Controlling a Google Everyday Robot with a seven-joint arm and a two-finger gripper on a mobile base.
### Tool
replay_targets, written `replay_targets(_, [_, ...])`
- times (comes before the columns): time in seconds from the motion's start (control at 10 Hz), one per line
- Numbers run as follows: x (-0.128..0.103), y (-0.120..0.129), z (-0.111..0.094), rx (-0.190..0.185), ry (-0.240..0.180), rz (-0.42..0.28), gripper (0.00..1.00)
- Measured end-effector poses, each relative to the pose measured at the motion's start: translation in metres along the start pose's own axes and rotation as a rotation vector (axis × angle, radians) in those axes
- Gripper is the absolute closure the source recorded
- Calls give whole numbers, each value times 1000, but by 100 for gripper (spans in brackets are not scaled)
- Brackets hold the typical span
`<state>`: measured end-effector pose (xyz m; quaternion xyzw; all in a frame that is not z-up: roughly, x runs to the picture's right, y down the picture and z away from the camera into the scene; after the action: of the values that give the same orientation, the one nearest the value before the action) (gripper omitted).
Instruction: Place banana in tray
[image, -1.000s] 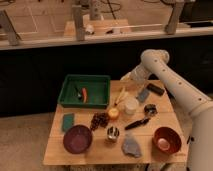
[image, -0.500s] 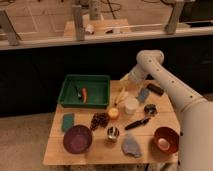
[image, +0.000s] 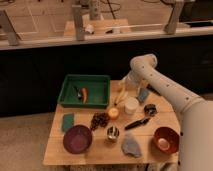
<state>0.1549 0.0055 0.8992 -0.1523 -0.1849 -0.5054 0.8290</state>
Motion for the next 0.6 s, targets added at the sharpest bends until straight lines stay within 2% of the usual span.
replay_targets(0.3, [-1, -2, 11, -14, 46, 106, 20])
replay_targets(0.6, [-2, 1, 28, -23, 53, 132, 20])
